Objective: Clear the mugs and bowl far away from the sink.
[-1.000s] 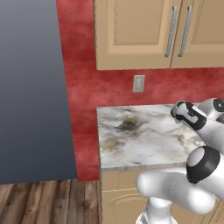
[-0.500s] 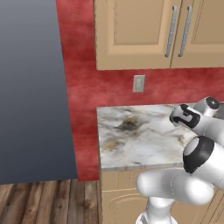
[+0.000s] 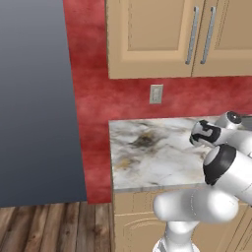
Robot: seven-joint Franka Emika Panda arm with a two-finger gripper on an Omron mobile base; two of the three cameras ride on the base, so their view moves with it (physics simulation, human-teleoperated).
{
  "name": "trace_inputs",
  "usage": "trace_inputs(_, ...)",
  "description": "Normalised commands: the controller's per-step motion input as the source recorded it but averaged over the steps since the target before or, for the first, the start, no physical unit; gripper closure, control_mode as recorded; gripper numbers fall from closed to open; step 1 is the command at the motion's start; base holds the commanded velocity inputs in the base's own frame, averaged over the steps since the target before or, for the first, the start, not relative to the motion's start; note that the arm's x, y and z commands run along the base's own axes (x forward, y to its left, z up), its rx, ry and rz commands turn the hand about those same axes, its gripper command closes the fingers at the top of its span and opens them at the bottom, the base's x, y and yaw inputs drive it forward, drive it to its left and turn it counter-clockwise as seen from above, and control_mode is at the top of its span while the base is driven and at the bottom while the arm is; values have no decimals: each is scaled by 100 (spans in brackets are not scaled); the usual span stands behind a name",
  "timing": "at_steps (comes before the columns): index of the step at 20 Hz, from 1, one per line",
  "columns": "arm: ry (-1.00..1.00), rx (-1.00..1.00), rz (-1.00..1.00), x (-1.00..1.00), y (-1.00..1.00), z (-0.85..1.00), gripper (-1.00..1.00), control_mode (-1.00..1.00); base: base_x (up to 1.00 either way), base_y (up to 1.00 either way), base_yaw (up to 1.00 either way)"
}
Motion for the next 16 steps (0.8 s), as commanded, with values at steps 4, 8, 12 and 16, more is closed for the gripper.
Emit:
trace_inputs(4, 9, 0, 0, 8, 1, -31, 100, -100, 0, 0, 0)
trace_inputs(8, 5, -2, 0, 12, 0, -18, 100, -100, 0, 0, 0)
trace_inputs(12, 2, -3, 0, 9, 1, -12, 100, -100, 0, 0, 0)
trace_inputs(16, 5, -1, 0, 1, 8, -27, 100, -100, 0, 0, 0)
